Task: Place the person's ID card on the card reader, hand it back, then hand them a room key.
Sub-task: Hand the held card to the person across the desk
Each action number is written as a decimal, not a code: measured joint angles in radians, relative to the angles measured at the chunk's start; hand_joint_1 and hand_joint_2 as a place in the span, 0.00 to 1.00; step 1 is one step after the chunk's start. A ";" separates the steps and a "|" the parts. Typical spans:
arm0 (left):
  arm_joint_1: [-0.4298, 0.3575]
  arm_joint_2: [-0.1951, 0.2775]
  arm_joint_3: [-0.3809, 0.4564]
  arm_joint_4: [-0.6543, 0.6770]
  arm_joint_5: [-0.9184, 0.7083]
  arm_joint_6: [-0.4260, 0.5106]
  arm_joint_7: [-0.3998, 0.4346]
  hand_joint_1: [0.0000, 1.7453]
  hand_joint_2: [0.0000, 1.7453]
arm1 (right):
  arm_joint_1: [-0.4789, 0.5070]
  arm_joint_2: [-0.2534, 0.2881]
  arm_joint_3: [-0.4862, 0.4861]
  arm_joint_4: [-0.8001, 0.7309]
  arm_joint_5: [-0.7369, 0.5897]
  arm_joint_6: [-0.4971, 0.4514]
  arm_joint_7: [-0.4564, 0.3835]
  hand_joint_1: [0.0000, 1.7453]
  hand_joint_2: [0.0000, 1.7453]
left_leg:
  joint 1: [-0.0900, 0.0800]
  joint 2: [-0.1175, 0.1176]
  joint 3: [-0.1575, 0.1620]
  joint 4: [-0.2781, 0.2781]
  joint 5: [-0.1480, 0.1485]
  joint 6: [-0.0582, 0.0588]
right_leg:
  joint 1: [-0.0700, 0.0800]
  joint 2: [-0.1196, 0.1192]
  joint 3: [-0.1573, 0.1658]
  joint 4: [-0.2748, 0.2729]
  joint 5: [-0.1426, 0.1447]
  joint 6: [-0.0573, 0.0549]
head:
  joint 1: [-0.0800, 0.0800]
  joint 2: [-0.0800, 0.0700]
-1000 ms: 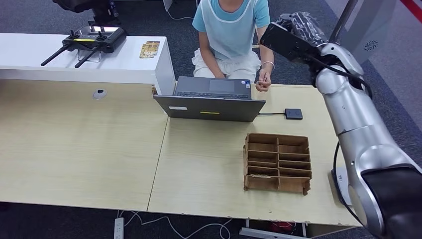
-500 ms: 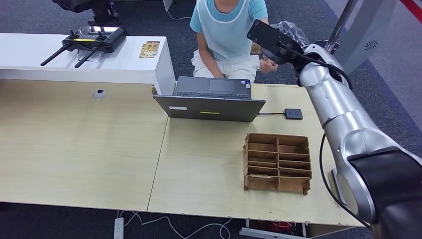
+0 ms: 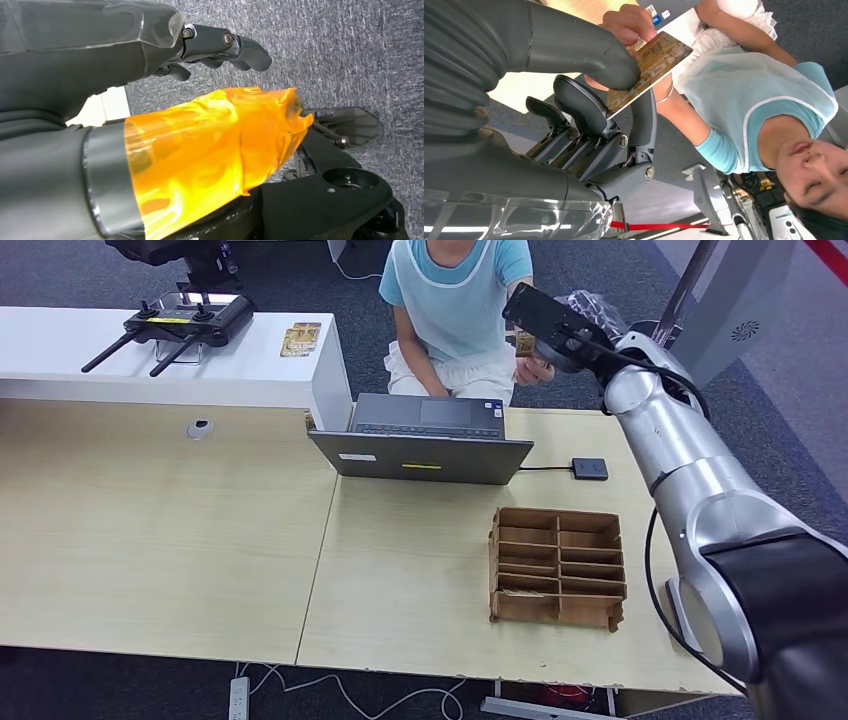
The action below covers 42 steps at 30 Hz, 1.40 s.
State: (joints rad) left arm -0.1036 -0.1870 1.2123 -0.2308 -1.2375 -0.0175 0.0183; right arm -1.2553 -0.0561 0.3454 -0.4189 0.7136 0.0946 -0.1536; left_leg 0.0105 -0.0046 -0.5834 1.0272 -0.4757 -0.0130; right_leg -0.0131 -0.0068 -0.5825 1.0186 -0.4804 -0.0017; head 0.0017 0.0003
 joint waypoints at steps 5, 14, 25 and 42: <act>0.000 -0.001 0.000 0.000 0.000 0.000 0.000 0.00 0.00 | 0.000 0.000 -0.005 0.008 0.002 -0.005 0.001 0.00 1.00 | 0.000 0.000 0.000 0.000 0.000 0.000 | 0.000 0.000 0.000 0.000 0.000 0.000 | 0.000 0.000; 0.000 -0.002 0.000 0.000 0.001 0.000 0.003 0.00 0.00 | 0.000 0.000 -0.022 0.007 0.023 -0.032 -0.004 0.00 1.00 | 0.000 0.000 0.000 0.000 0.000 0.000 | 0.000 0.000 0.000 0.000 0.000 0.000 | 0.000 0.000; 0.000 -0.008 0.000 0.000 -0.007 0.000 0.018 0.00 0.00 | 0.053 0.000 -0.077 -0.175 0.144 -0.144 -0.033 0.00 1.00 | 0.000 0.000 0.000 0.000 0.000 0.000 | 0.000 0.000 -0.001 0.000 0.000 0.000 | 0.000 0.000; 0.004 -0.025 0.000 0.000 0.043 0.030 0.020 0.00 0.00 | 0.593 -0.015 -0.291 -1.001 -0.200 -0.024 -0.172 0.00 1.00 | 0.000 -0.002 -0.001 0.000 -0.001 0.000 | 0.000 -0.001 -0.001 -0.002 -0.001 0.000 | 0.000 0.000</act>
State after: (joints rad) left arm -0.0993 -0.2116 1.2119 -0.2308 -1.1944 0.0122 0.0383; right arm -0.6626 -0.0707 0.0542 -1.4196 0.5133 0.0706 -0.3255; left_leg 0.0107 -0.0065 -0.5844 1.0272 -0.4768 -0.0125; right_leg -0.0128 -0.0080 -0.5837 1.0170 -0.4810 -0.0015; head 0.0019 0.0002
